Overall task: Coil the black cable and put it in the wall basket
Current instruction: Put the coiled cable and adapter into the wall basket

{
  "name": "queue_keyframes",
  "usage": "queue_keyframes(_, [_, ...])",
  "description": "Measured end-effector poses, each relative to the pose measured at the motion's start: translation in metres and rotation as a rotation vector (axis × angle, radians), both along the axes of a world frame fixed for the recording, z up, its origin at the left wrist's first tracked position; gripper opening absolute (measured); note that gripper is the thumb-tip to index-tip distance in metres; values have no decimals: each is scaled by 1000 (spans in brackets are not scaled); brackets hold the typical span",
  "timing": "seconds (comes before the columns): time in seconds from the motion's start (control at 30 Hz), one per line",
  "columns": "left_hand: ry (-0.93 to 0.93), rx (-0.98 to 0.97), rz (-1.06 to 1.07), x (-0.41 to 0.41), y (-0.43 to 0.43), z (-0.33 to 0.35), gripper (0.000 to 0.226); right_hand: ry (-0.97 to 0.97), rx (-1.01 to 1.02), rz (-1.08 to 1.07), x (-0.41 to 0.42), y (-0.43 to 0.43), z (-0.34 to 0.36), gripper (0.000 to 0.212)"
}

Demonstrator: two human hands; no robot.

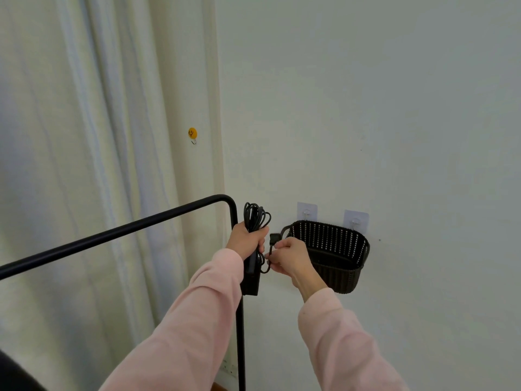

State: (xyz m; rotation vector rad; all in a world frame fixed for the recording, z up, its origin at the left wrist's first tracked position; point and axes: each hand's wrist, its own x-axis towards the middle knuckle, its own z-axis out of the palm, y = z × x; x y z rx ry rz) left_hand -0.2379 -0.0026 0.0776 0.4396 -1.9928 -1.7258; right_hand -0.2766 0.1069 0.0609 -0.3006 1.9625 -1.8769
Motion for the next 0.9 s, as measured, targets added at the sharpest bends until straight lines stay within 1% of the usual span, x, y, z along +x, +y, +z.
queue_keyframes(0.1, [-10,-68,10,1,1,0,27,54,-40,13,-2,0,5,31])
queue_keyframes(0.27, [-19,-133,24,-4,4,0,9,254,-51,2,-4,0,8,27])
queue_keyframes(0.37, [-19,-125,-7,-8,7,-2,11,366,-10,8,-8,-1,7,34])
queue_keyframes(0.43, [-30,-129,-1,-12,7,-5,14,416,40,15,-13,0,5,30])
queue_keyframes(0.5, [-18,-79,12,-14,9,-6,19,474,79,51,-17,1,5,22])
queue_keyframes(0.6, [28,-54,32,-18,13,-5,22,465,99,114,-23,6,11,23])
queue_keyframes(0.67, [42,-56,30,-21,16,-4,29,406,109,39,-40,11,14,22])
queue_keyframes(0.7, [41,-51,20,-22,17,-5,34,400,168,-50,-53,16,13,23])
queue_keyframes(0.77, [17,-59,24,-27,17,-6,40,450,418,-171,-80,28,8,21])
queue_keyframes(0.83, [8,-63,38,-33,18,-6,39,445,704,-141,-94,38,-1,12])
queue_keyframes(0.87, [10,-62,36,-35,18,-5,38,413,819,-95,-97,41,-7,12])
queue_keyframes(0.9, [9,-59,35,-38,19,-5,36,383,903,-50,-101,41,-14,18])
